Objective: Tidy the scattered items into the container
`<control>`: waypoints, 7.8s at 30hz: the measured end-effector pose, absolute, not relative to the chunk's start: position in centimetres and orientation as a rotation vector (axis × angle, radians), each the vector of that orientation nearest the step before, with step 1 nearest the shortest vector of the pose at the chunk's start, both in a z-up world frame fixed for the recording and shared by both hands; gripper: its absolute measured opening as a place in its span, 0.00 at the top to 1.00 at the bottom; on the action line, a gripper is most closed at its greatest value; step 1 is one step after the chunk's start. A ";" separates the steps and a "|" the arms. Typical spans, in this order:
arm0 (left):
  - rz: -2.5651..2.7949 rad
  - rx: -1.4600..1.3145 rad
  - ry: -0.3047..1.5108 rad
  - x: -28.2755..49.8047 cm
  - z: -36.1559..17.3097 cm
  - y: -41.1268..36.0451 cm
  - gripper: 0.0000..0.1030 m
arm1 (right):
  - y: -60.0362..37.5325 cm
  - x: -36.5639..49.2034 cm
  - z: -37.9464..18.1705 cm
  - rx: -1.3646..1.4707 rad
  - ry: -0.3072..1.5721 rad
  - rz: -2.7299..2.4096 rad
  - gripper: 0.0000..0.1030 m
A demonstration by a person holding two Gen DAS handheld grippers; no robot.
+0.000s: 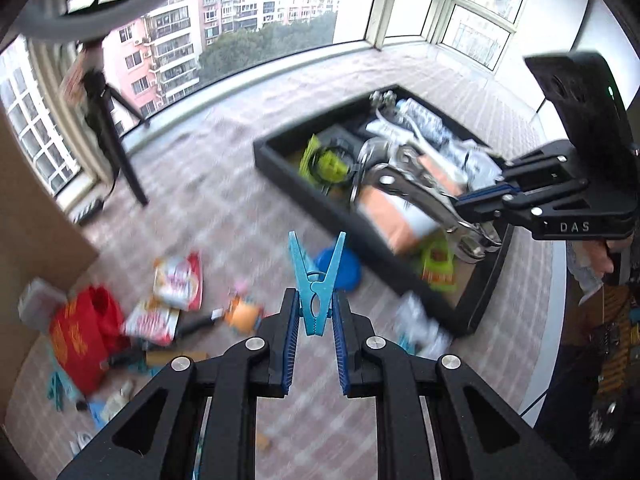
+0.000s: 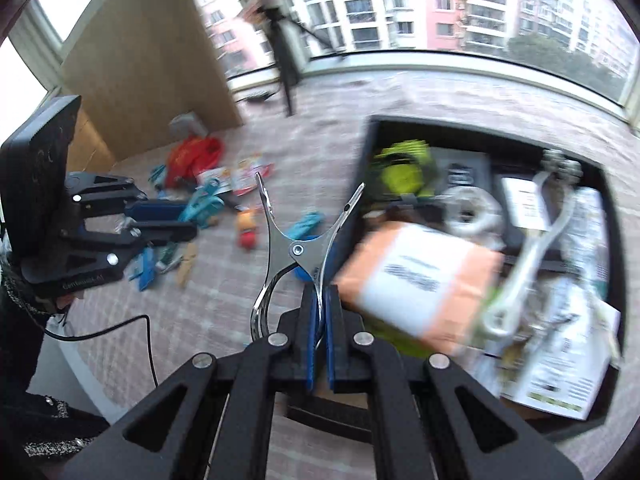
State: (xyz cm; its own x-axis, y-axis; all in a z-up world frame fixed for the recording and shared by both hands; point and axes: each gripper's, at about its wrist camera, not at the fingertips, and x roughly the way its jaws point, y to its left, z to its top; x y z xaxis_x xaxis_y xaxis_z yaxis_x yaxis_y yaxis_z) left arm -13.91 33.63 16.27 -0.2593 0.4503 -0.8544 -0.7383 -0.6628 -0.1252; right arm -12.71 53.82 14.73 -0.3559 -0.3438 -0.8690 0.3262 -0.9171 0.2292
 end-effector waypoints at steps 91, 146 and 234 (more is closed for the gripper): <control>2.101 -1.318 0.147 -16.0 13.5 33.9 0.89 | 54.2 -14.3 14.6 1.428 -0.067 -2.339 0.74; 1.852 -1.139 0.539 -4.8 5.6 36.4 0.57 | 42.6 -20.7 6.5 1.687 0.172 -2.010 0.64; 1.999 -1.096 0.473 -7.3 16.1 47.7 0.44 | 66.1 -11.1 14.1 1.592 -0.188 -2.569 0.47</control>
State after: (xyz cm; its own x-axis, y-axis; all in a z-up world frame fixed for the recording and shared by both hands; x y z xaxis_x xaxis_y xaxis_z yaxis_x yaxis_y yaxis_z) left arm -7.35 47.65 16.06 -0.3136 0.4625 -0.8293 -0.7849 -0.6178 -0.0478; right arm -11.12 66.12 14.11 -0.4428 -0.1610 -0.8821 0.0312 -0.9859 0.1643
